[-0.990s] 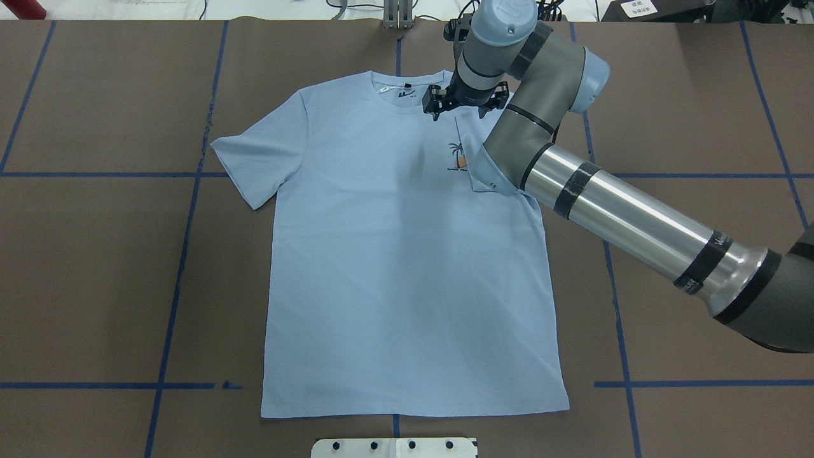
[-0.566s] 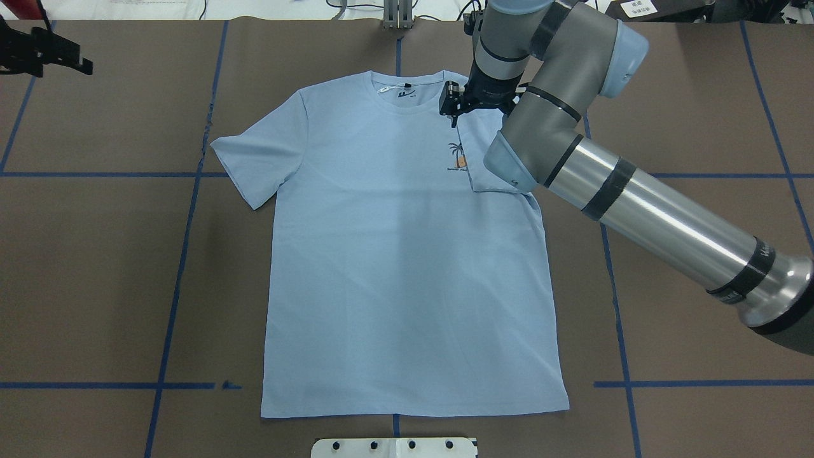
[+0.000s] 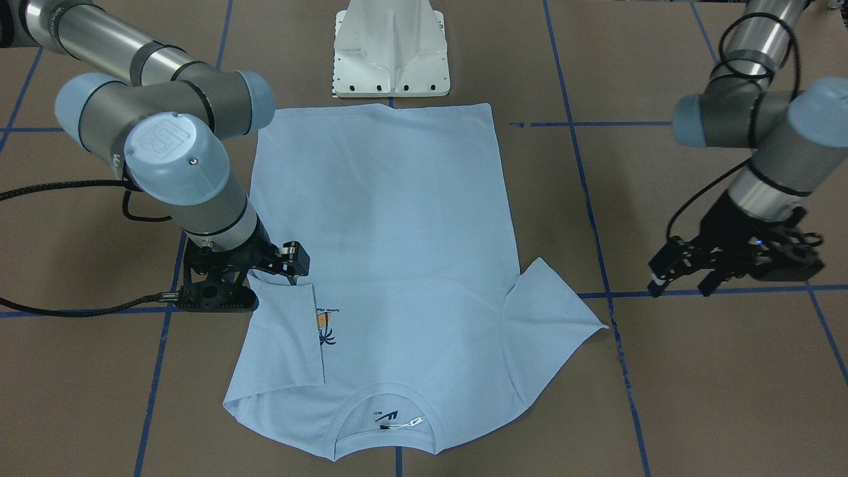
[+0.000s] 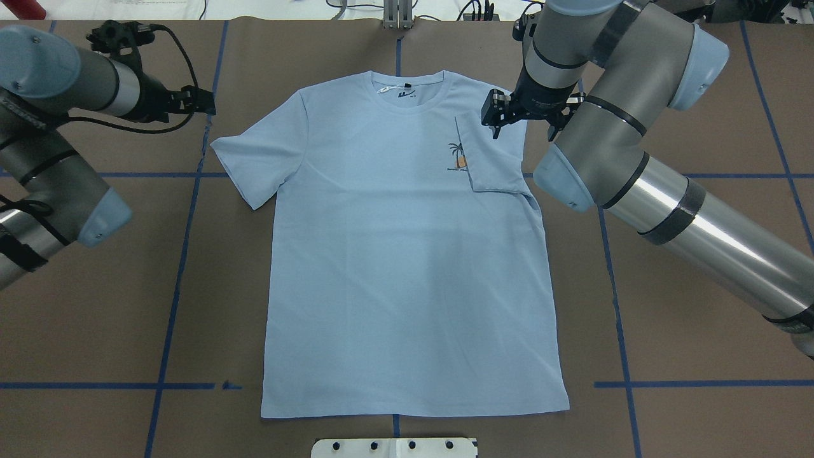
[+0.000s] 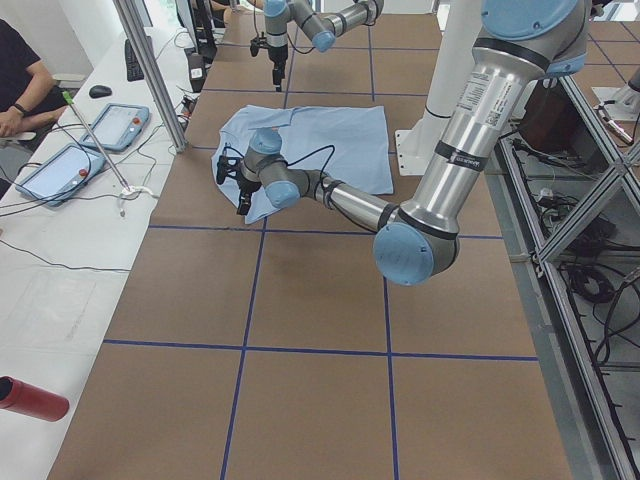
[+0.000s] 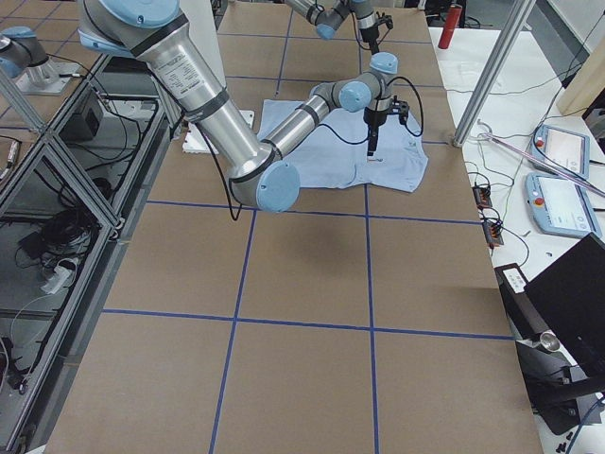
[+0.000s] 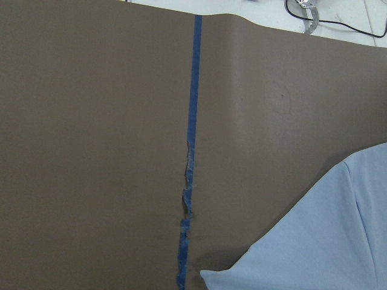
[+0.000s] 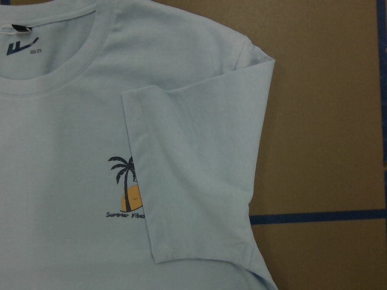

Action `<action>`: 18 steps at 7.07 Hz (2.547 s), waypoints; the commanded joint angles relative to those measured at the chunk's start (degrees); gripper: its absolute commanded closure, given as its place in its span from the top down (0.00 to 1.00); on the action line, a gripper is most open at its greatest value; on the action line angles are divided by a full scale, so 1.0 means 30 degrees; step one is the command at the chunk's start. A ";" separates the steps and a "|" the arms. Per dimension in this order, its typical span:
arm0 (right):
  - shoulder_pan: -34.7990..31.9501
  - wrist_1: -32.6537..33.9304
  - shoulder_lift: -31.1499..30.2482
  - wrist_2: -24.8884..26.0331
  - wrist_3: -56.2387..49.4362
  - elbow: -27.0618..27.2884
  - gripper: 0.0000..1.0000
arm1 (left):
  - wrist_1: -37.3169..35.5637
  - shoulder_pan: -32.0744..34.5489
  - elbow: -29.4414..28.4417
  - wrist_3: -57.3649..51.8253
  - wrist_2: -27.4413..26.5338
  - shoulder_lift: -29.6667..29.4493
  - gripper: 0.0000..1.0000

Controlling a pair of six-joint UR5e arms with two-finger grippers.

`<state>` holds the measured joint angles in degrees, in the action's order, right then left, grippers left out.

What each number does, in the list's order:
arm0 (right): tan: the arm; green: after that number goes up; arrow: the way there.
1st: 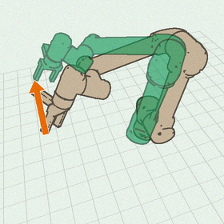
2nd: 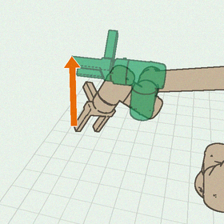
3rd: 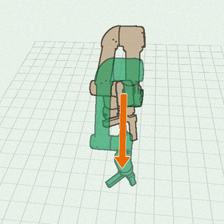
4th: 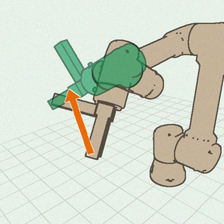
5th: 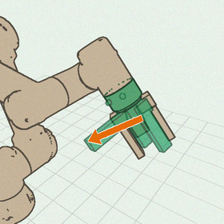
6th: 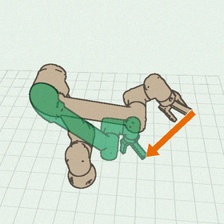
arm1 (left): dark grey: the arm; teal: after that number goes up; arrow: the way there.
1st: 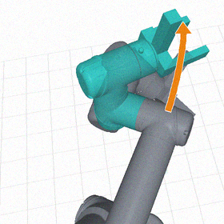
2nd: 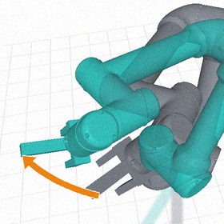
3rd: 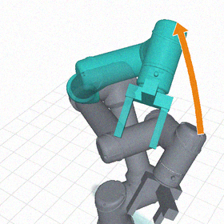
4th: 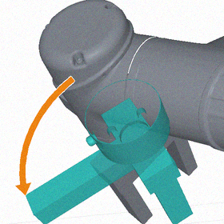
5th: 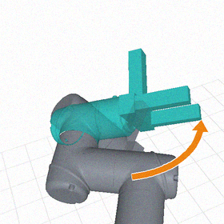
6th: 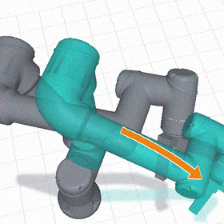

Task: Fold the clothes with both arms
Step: 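Move the left gripper to the other sleeve while the right gripper holds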

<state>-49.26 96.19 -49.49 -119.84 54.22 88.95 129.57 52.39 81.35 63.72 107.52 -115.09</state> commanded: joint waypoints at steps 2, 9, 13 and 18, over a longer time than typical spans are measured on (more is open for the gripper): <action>0.0012 -0.0131 -0.0174 0.0043 0.0032 0.0059 1.00 | 0.3097 -0.0791 -0.3295 0.0090 -0.1620 -0.0777 0.94; 0.0013 -0.0131 -0.0145 0.0072 0.0091 0.0000 1.00 | 0.3069 -0.1760 -0.3678 -0.0116 -0.1709 -0.0777 0.79; 0.0013 -0.0131 -0.0174 0.0072 0.0091 -0.0029 1.00 | 0.3040 -0.1760 -0.3795 -0.0585 -0.1709 -0.0865 0.37; 0.0013 -0.0131 -0.0350 0.0102 0.0120 -0.0030 1.00 | 0.0566 -0.1731 -0.1667 -0.0294 -0.1679 -0.1157 0.00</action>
<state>-49.22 95.82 -50.44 -119.54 54.51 88.80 135.53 47.16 73.16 62.24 102.53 -118.31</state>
